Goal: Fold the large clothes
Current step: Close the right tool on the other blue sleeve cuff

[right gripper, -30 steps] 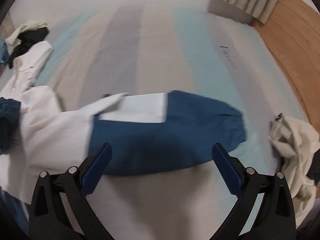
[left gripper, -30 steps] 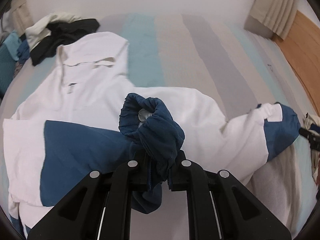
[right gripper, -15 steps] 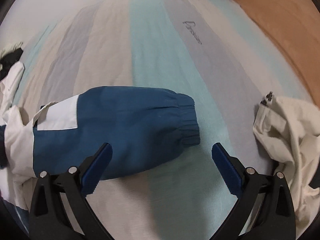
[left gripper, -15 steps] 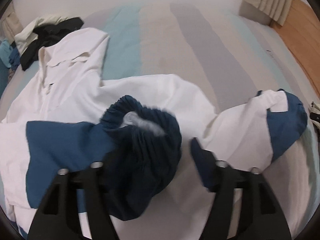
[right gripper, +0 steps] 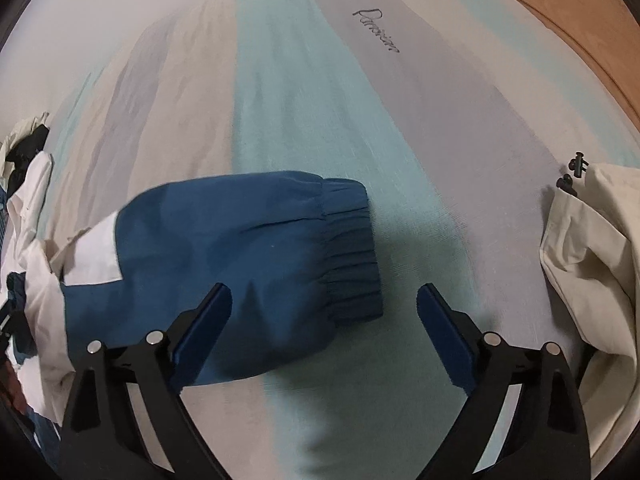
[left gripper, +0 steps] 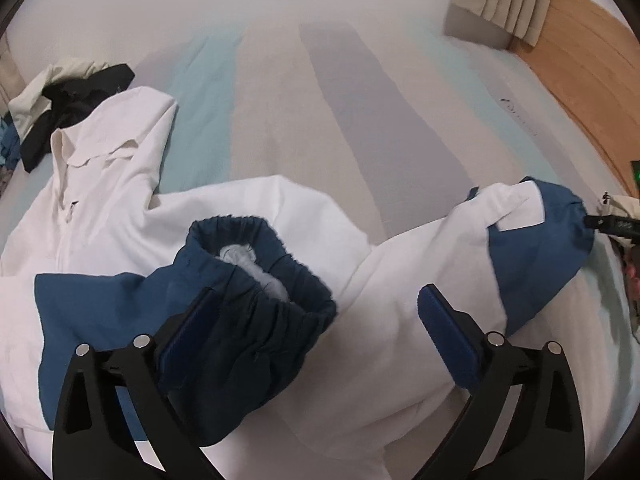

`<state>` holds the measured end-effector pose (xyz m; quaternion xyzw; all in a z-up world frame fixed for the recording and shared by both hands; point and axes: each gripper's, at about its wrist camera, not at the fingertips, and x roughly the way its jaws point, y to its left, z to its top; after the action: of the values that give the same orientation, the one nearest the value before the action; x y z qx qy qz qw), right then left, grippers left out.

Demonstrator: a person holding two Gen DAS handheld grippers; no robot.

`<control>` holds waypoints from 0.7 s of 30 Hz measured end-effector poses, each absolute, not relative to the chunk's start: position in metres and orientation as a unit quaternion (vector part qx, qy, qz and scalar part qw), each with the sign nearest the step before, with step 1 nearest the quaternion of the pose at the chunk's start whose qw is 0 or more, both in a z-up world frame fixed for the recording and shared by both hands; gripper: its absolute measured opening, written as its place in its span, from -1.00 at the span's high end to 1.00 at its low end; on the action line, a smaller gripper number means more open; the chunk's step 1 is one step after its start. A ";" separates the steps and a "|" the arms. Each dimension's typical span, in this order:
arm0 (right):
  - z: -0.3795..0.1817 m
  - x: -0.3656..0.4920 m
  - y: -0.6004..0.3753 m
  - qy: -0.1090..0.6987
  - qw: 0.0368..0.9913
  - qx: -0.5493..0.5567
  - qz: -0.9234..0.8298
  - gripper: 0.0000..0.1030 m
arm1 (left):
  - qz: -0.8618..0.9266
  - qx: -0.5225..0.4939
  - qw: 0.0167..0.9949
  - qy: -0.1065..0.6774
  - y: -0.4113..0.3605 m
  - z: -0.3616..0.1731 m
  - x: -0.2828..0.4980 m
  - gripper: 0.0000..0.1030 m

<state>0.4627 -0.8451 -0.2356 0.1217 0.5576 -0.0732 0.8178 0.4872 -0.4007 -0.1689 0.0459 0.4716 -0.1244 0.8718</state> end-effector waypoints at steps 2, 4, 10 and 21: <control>-0.241 0.465 -0.847 0.560 0.816 0.127 -0.067 -0.65 | -0.122 0.053 0.871 0.473 -0.402 -0.167 0.487 -0.88; -0.244 0.466 -0.848 0.561 0.816 0.125 -0.068 -0.59 | -0.122 0.052 0.868 0.478 -0.402 -0.166 0.487 -0.88; -0.254 0.475 -0.849 0.571 0.809 0.121 -0.073 -0.41 | -0.106 0.042 0.859 0.499 -0.387 -0.176 0.491 -0.88; -0.251 0.473 -0.844 0.580 0.796 0.144 -0.097 0.22 | -0.091 0.026 0.858 0.505 -0.362 -0.175 0.490 -0.88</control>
<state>0.4731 -0.8441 -0.2507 0.1436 0.5805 -0.0974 0.7956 0.4905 -0.3625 -0.1755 0.0259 0.5050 -0.0908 0.8579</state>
